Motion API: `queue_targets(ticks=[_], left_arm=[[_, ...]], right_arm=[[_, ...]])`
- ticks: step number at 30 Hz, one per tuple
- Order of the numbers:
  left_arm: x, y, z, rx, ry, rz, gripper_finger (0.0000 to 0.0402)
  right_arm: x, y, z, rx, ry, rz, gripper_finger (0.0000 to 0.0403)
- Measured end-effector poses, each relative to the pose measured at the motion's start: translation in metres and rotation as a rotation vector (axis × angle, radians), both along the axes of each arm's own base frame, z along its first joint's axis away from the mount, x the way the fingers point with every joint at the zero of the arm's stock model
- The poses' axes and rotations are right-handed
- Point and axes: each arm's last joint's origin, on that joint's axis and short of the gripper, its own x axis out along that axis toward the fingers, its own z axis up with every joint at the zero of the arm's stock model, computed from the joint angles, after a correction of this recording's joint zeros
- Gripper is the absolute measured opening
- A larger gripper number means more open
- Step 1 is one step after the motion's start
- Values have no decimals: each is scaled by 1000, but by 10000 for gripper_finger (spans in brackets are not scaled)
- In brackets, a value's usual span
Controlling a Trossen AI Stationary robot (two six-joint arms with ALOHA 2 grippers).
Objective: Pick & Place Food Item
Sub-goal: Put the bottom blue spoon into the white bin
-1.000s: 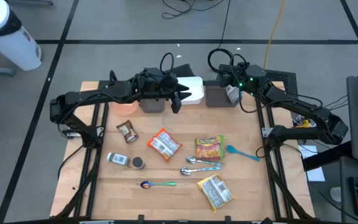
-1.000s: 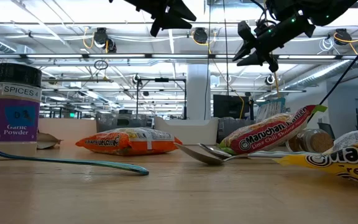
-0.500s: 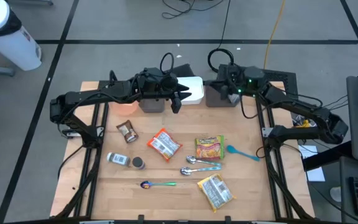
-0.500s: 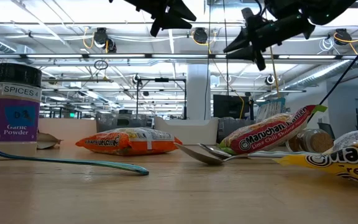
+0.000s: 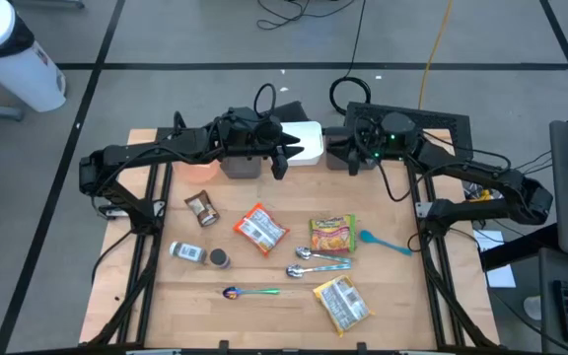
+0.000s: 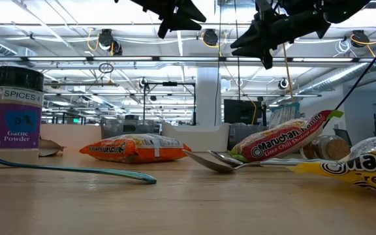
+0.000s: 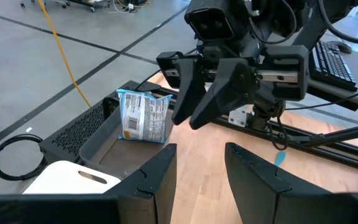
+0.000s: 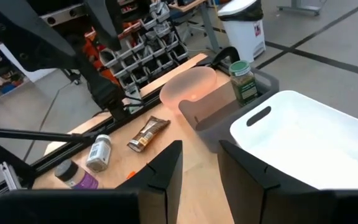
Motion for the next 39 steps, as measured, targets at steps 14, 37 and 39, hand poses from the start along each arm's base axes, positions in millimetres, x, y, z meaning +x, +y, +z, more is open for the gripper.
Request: queue_targets(ticks=[14, 37, 39], left_arm=[[0, 0, 0, 0, 0, 0, 145], [0, 0, 0, 0, 0, 0, 145], [0, 0, 0, 0, 0, 0, 145]], right_arm=[[0, 0, 0, 0, 0, -1, 94], [19, 42, -1, -138, 38, 164, 91], [20, 45, -1, -142, 34, 164, 91]])
